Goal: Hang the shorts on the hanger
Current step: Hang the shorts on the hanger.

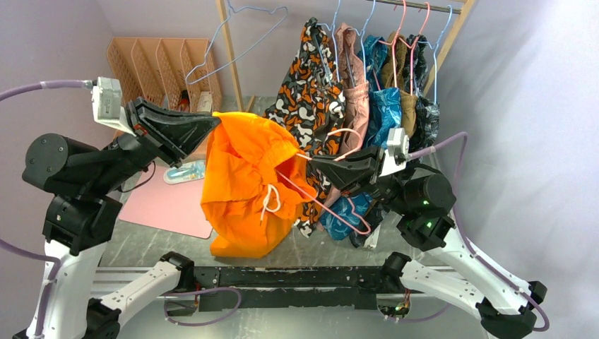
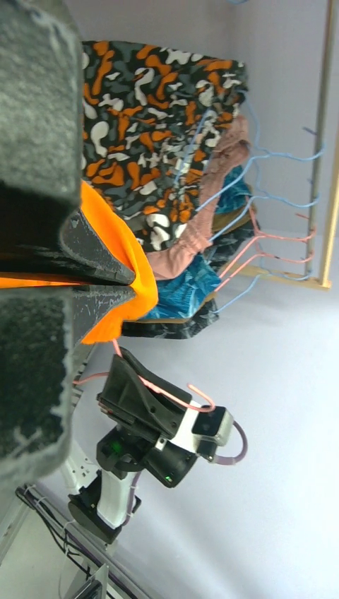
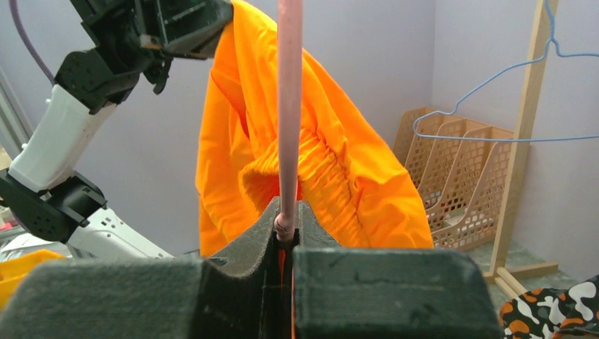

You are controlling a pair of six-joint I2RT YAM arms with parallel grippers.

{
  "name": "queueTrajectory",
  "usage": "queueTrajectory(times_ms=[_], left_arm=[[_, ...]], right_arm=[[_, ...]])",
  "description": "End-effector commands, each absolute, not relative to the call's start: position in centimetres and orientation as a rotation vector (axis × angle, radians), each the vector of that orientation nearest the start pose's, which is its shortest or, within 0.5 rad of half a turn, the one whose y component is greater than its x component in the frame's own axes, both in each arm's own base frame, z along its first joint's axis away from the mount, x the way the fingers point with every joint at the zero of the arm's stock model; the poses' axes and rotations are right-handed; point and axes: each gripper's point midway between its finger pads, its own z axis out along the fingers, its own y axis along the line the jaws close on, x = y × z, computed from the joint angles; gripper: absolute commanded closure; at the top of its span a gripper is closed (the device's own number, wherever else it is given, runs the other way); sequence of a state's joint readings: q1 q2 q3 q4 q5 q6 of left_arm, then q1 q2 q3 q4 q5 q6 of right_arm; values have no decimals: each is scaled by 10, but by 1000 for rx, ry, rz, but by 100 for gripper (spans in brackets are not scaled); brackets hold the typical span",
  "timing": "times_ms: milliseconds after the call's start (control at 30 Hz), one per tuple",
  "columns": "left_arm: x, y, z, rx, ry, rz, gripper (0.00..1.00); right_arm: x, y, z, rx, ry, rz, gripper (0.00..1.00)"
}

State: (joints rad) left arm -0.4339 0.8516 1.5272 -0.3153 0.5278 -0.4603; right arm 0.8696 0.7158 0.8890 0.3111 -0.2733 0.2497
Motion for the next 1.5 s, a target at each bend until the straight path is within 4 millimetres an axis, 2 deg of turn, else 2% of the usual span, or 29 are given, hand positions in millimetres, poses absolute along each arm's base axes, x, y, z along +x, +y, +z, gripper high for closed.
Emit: queueTrajectory(times_ms=[0, 133, 267, 400, 600, 733, 833, 1000, 1133, 1300, 1467], left_arm=[[148, -185, 590, 490, 1126, -1082, 93], [157, -192, 600, 476, 1112, -1115, 93], [171, -203, 596, 460, 1142, -1175, 93], [192, -205, 589, 386, 1193, -1177, 93], [226, -202, 583, 254, 1287, -1123, 93], [250, -182, 582, 70, 1347, -1021, 93], [253, -170, 590, 4, 1329, -985, 93], [248, -181, 603, 31, 1303, -1072, 93], [247, -189, 604, 40, 1312, -1123, 93], [248, -189, 603, 19, 1314, -1141, 93], [247, -191, 601, 11, 1320, -1168, 93]], right_arm=[[139, 250, 475, -609, 1002, 1114, 100], [139, 256, 471, -630, 1009, 1126, 100], [138, 261, 477, -627, 965, 1165, 100], [135, 265, 486, -616, 895, 1210, 100], [136, 259, 497, -509, 778, 1260, 100], [149, 258, 492, -447, 778, 1234, 100], [159, 269, 475, -484, 830, 1189, 100], [170, 284, 453, -528, 871, 1156, 100], [176, 296, 445, -541, 865, 1129, 100], [180, 313, 441, -530, 832, 1075, 100], [190, 327, 434, -450, 818, 990, 100]])
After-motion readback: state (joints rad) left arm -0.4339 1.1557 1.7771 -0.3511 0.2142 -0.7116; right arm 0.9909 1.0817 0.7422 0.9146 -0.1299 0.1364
